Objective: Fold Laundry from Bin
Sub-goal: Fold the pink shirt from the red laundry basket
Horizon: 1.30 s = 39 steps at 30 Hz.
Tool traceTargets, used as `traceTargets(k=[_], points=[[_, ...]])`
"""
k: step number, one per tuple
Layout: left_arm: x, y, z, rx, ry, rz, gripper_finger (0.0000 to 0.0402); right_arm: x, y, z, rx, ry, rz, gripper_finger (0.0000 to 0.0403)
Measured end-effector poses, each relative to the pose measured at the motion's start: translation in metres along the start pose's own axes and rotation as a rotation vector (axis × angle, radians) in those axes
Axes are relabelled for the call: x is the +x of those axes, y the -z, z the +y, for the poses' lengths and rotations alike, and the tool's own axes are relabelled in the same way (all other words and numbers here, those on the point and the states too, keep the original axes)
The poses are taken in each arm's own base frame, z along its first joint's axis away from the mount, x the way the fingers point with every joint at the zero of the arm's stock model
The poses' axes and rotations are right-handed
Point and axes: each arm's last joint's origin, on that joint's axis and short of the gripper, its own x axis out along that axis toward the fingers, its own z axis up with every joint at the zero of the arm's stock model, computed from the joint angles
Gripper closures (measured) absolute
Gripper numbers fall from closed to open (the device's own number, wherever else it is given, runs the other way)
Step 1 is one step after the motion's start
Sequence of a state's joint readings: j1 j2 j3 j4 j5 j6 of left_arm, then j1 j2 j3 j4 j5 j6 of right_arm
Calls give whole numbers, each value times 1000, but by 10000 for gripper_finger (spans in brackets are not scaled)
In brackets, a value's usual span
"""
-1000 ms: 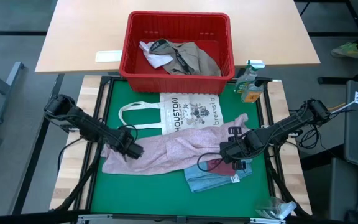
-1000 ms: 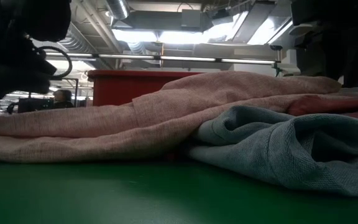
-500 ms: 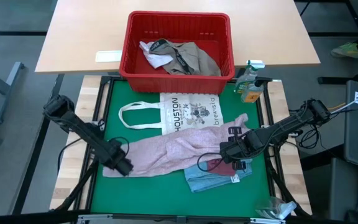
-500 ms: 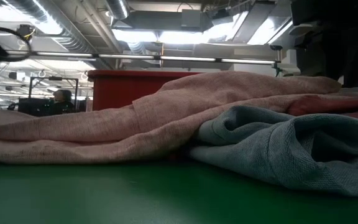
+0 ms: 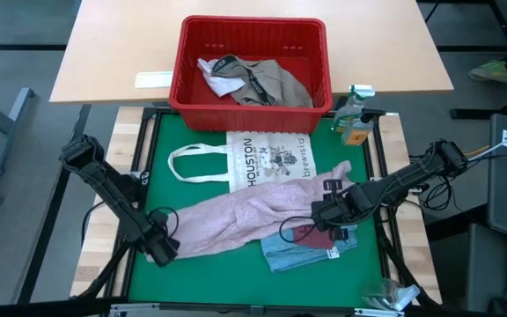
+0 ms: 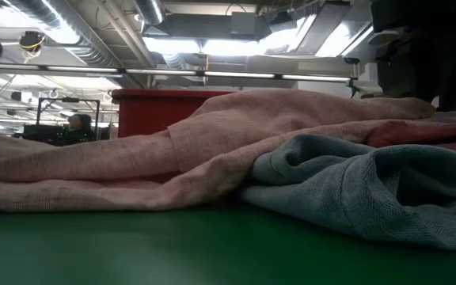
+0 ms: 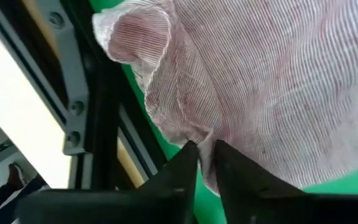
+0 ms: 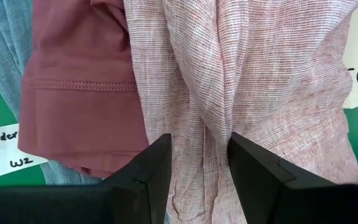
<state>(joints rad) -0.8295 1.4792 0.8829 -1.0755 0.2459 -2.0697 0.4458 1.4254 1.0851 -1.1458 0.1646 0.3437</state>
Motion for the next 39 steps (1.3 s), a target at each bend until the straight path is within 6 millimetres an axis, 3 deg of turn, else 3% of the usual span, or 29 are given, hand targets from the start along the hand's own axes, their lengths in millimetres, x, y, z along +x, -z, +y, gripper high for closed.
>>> traceTargets(k=[6, 13, 21, 26, 33, 39], points=[[0, 2, -1, 9, 12, 17, 296, 0, 0, 0, 0, 0, 0, 249], [-1, 4, 0, -14, -21, 75, 288, 0, 1, 0, -1, 1, 9, 249], [-33, 11, -5, -9, 60, -38, 288, 0, 1, 1, -1, -30, 20, 249], [-46, 16, -8, 80, 108, -50, 288, 0, 1, 0, 0, -30, 20, 249], [-40, 2, -10, 52, 203, -320, 288, 0, 1, 0, 0, -30, 20, 249], [-29, -14, -9, 54, 114, -321, 288, 0, 1, 0, 0, -30, 20, 249]])
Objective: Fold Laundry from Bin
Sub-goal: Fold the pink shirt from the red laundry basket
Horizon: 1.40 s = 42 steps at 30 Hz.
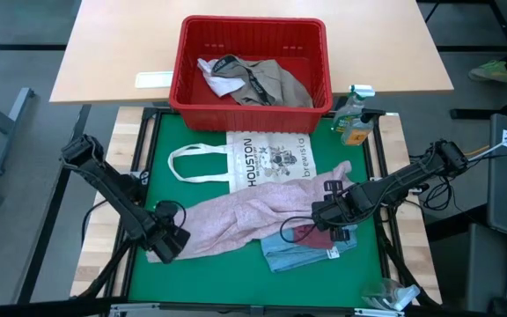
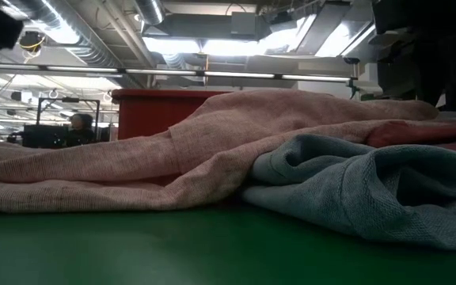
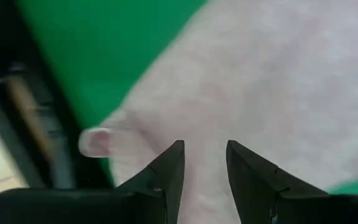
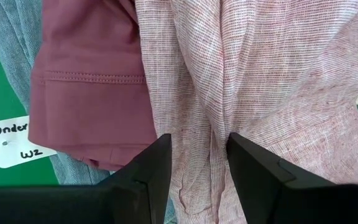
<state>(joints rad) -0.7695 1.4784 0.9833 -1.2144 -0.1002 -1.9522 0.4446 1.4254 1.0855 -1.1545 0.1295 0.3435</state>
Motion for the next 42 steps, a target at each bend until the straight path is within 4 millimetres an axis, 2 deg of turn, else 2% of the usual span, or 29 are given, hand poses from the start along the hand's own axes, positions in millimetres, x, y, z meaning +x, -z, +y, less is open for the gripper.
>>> traceTargets(k=[6, 17, 21, 27, 31, 37, 42], points=[[13, -13, 14, -44, -195, 43, 288, 0, 0, 0, 0, 0, 0, 249], [42, -14, 19, -70, -195, 76, 288, 0, 0, 0, 0, 0, -1, 249], [48, -15, 25, -75, -231, 86, 288, 0, 0, 0, 0, 0, -1, 249], [53, -12, 28, -89, -282, 196, 290, 0, 0, 0, -1, 0, -1, 249], [54, -11, 26, -86, -251, 192, 314, 0, 0, 0, -1, 0, -1, 249], [53, -10, 29, -93, -304, 264, 392, 0, 0, 0, -1, 0, -1, 249], [50, -7, 32, -108, -374, 392, 397, 0, 0, 0, 17, 0, 0, 249]])
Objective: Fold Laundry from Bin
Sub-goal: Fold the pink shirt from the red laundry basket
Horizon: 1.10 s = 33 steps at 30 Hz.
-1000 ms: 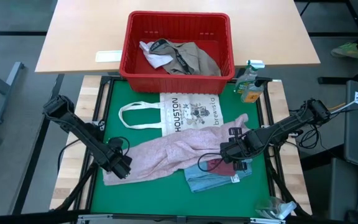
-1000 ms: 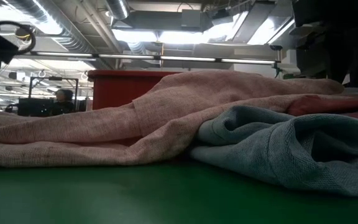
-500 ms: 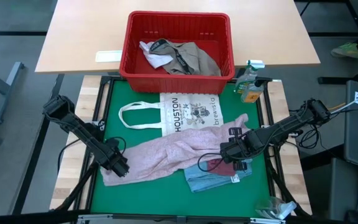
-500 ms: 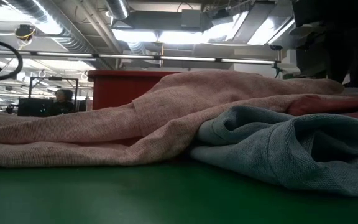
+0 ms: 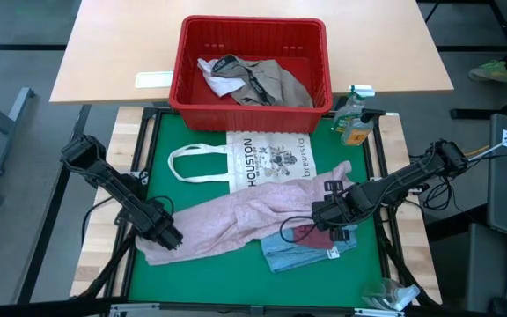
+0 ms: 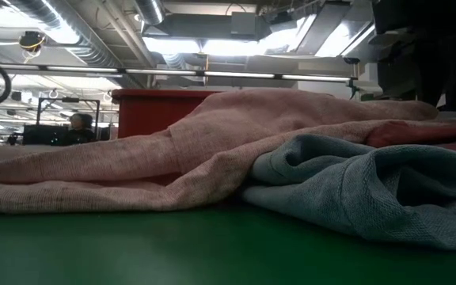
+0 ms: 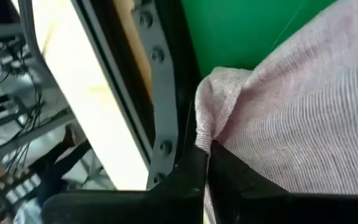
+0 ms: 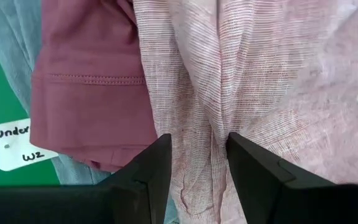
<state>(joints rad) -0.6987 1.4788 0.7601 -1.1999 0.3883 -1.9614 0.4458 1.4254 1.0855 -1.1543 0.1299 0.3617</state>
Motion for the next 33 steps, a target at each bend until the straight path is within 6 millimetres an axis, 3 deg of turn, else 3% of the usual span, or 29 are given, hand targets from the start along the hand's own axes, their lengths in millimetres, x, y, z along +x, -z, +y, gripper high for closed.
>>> traceTargets(k=[5, 14, 23, 33], points=[[0, 2, 1, 1, -28, 69, 397, 0, 5, -2, 79, 20, 51, 249], [2, 6, 2, 56, -13, 18, 395, -1, 13, -5, 117, 57, 129, 249], [3, 6, 4, -97, -26, -3, 395, -1, 13, -5, 116, 48, 133, 249], [-23, 17, 2, -27, 29, -33, 394, -2, 18, -5, 115, 8, 212, 249]])
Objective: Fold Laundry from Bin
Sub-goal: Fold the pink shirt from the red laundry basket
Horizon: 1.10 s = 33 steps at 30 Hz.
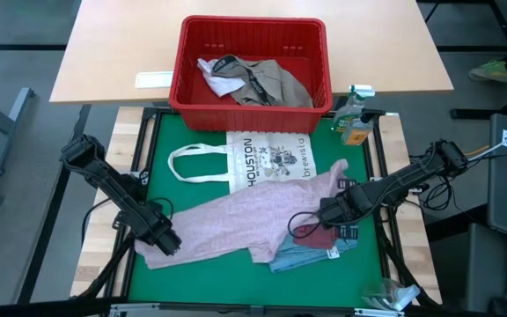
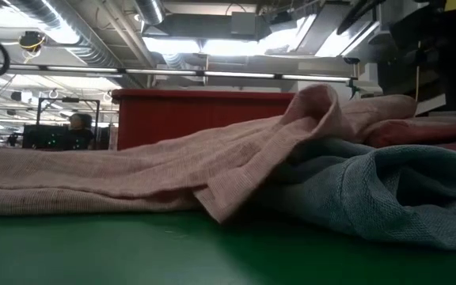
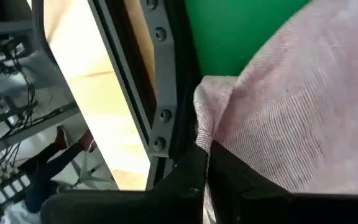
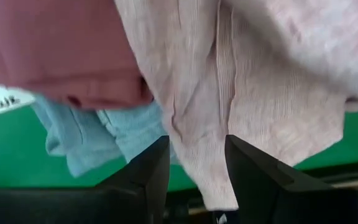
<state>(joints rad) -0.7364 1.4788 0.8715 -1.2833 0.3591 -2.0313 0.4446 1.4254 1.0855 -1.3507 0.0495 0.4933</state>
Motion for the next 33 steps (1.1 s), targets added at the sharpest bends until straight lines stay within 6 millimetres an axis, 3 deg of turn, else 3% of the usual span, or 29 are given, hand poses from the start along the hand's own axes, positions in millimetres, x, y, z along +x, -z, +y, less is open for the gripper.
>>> traceTargets(k=[13, 19, 33], points=[[-7, 4, 0, 49, 1, 24, 394, -3, 20, -9, -9, 64, 221, 249], [-7, 2, -1, 50, 30, -30, 394, -3, 18, -11, -69, 142, 151, 249], [-7, 2, -2, 113, 42, -38, 394, -19, 21, -29, -220, 526, -109, 249]])
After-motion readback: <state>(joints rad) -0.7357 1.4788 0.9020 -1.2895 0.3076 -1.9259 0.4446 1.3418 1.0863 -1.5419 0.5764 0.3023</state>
